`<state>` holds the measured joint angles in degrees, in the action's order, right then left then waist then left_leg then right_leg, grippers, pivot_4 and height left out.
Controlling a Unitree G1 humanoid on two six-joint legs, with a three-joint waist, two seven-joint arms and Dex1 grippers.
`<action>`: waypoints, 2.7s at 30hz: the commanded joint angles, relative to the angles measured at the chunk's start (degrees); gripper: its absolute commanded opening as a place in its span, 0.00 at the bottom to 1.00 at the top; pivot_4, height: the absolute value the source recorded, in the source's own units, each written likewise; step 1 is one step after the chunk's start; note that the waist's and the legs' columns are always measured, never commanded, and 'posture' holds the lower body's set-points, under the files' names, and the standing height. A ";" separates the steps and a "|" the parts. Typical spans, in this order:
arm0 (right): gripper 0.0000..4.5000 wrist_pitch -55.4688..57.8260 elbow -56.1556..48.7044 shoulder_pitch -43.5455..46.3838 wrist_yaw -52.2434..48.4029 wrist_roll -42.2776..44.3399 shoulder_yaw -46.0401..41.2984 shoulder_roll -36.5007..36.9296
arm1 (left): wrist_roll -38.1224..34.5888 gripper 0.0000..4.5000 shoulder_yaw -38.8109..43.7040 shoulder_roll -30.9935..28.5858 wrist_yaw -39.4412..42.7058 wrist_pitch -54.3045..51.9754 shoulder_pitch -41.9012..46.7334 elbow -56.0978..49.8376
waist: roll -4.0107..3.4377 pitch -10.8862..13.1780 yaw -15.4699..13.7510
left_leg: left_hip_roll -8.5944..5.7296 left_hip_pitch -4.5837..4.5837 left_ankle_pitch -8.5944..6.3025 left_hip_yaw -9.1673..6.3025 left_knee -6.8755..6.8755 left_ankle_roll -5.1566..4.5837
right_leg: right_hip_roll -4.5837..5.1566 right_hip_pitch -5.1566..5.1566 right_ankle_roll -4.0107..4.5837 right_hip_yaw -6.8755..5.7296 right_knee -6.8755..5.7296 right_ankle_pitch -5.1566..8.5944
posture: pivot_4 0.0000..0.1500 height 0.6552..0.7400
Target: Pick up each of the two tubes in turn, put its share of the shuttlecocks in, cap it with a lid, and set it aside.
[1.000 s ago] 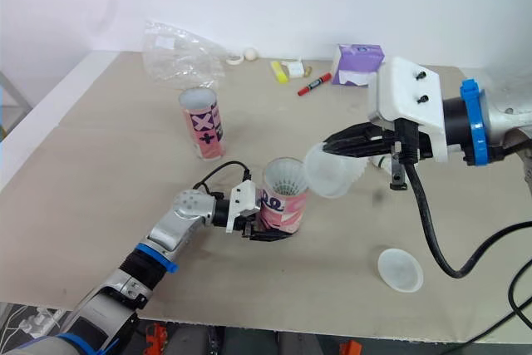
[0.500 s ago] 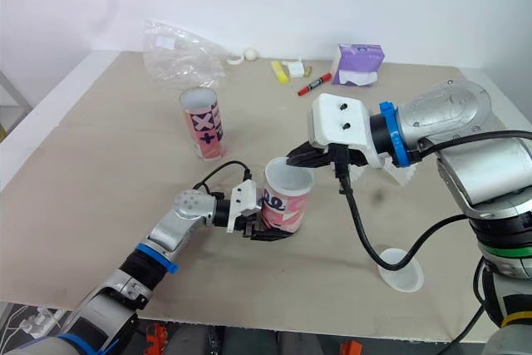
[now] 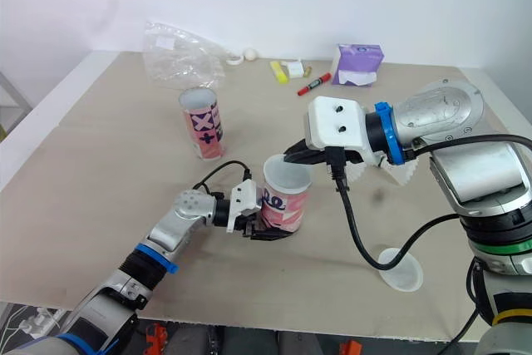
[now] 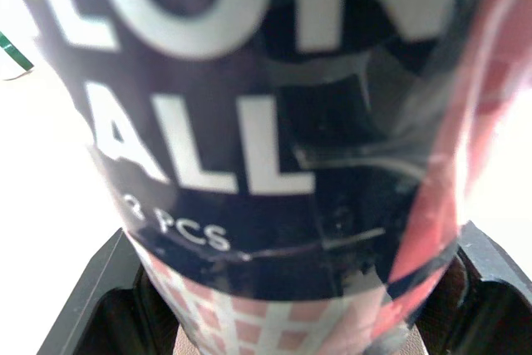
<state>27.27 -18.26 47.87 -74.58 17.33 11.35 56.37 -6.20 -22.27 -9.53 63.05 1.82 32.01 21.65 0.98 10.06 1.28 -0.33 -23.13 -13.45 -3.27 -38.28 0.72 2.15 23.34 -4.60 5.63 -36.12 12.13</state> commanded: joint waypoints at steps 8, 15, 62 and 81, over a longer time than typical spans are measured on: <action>0.02 -2.99 0.99 -0.11 -0.75 -2.06 -0.90 0.15 | 1.28 0.71 -1.04 -0.67 0.09 -2.64 -1.56 1.28 | 0.00 0.00 0.00 | 0.00 0.00 0.00 0.00 0.00 0.00 | 0.00 0.00 0.00 0.00 0.00 0.00 | 1.00 1.00; 0.02 -2.61 0.35 -0.49 -1.43 -1.81 -0.94 0.21 | 1.15 0.71 -1.02 -0.75 0.23 -2.97 -1.73 0.85 | 0.00 0.00 0.00 | 0.00 0.00 0.00 0.00 0.00 0.00 | 0.00 0.00 0.00 0.00 0.00 0.00 | 1.00 1.00; 0.04 7.05 -7.09 -11.09 3.53 4.38 1.18 0.53 | 1.07 0.71 -0.29 -0.55 0.14 -2.76 -0.69 0.58 | -0.01 -0.20 0.06 | 0.09 0.17 0.00 -0.03 0.10 0.00 | -0.12 -0.08 0.07 -0.01 0.01 0.05 | 1.00 1.00; 0.04 10.68 3.71 -5.35 4.47 14.09 -16.86 -0.50 | 0.76 0.71 0.29 -0.19 0.07 -0.85 -0.19 1.02 | 0.07 -0.60 -0.04 | 0.06 0.11 0.01 -0.02 0.22 -0.01 | -0.07 0.00 0.13 0.01 0.01 0.05 | 1.00 1.00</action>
<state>37.22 -14.31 41.34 -70.76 28.25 -0.42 55.04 -6.16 -21.76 -9.51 63.26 0.95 32.01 21.91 1.05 9.46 1.24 -0.27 -23.04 -13.45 -3.28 -38.05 0.72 2.07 23.37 -4.48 5.65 -36.11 12.18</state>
